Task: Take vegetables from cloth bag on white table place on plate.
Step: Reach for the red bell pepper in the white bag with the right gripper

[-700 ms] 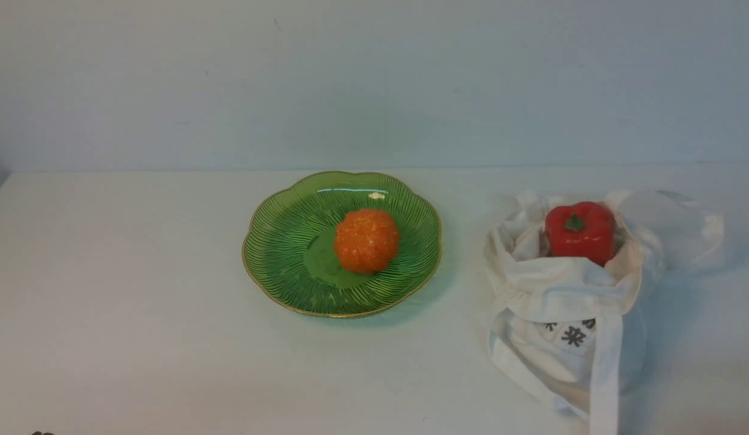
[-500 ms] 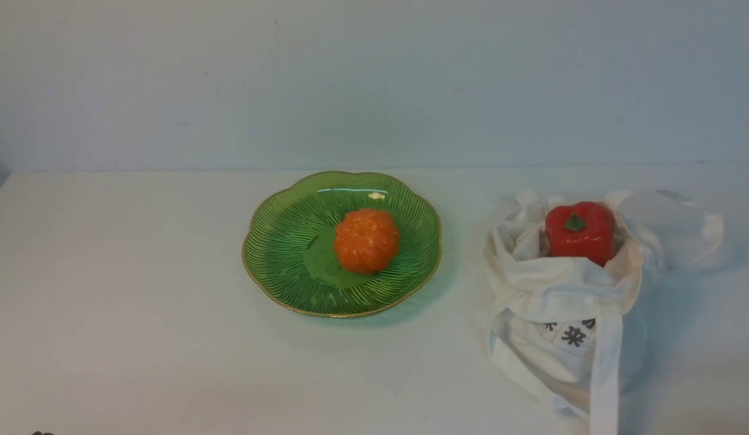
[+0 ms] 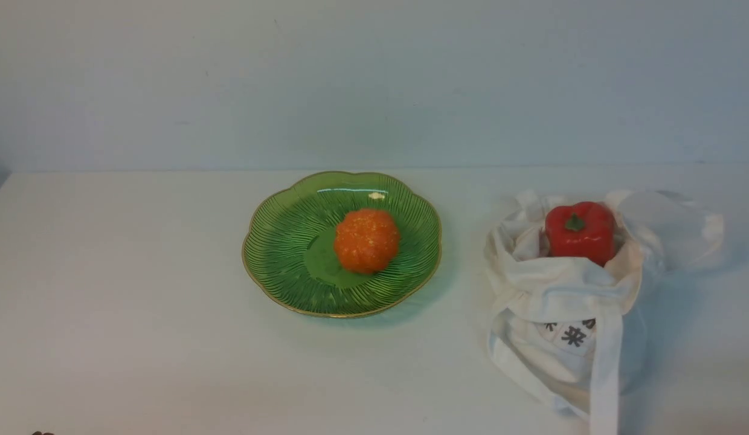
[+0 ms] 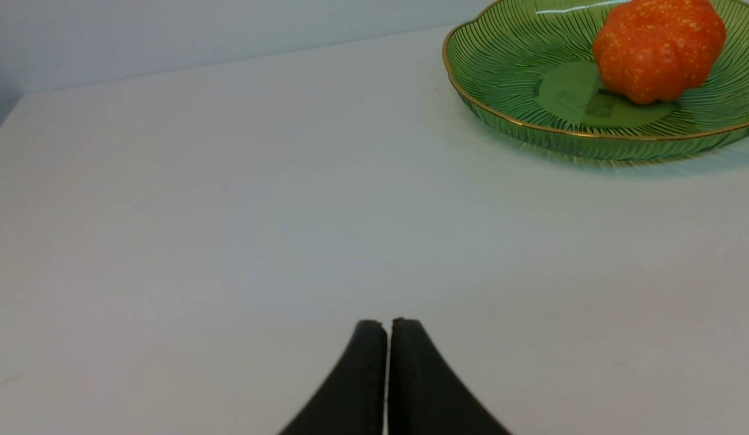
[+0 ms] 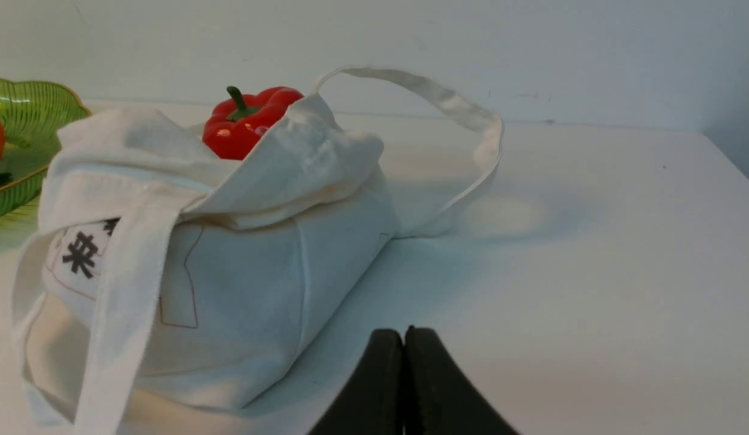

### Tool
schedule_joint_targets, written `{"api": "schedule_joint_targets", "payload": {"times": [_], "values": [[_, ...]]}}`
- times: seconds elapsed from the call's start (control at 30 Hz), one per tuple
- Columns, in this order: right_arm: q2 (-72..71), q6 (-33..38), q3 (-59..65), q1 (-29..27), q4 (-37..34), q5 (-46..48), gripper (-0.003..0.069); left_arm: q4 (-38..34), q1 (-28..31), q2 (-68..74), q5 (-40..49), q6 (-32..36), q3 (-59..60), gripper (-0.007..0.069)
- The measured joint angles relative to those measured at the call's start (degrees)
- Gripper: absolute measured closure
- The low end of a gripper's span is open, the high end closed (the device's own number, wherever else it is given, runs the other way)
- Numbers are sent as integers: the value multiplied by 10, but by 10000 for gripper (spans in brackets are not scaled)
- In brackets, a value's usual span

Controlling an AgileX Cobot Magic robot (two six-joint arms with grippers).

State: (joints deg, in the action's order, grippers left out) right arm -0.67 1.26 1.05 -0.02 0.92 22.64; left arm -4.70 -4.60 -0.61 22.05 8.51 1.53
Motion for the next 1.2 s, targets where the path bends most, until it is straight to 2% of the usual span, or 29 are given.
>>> {"api": "schedule_joint_targets", "payload": {"times": [0.2, 0.27, 0.3, 0.33, 0.37, 0.4, 0.43, 0.53, 0.8, 0.87, 1.0, 1.1, 1.2], "values": [[0, -7, 2, 0, 20, -19, 673, 0, 0, 0, 0, 0, 0, 633], [0, -33, 6, 0, -12, -59, 673, 0, 0, 0, 0, 0, 0, 633], [0, -69, 7, 0, -54, -108, 673, 0, 0, 0, 0, 0, 0, 633], [0, -69, 7, 0, -59, -115, 673, 0, 0, 0, 0, 0, 0, 633], [0, -107, 7, 0, -110, -169, 673, 0, 0, 0, 0, 0, 0, 633], [0, -117, 7, 0, -116, -176, 673, 0, 0, 0, 0, 0, 0, 633], [0, -148, 7, 0, -169, -226, 673, 0, 0, 0, 0, 0, 0, 633], [0, -170, 7, -1, -221, -276, 673, 0, 0, 0, 0, 0, 0, 633], [0, -192, 1, 0, -260, -346, 673, 0, 0, 0, 0, 0, 0, 633], [3, -192, -25, 5, -245, -327, 673, 0, 0, 0, 0, 0, 0, 633], [63, -186, -142, 17, -162, -226, 673, 0, 0, 0, 0, 0, 0, 633], [172, -175, -268, 30, -91, -95, 673, 0, 0, 0, 0, 0, 0, 633], [278, -143, -368, 40, -55, 29, 673, 0, 0, 0, 0, 0, 0, 633]]}}
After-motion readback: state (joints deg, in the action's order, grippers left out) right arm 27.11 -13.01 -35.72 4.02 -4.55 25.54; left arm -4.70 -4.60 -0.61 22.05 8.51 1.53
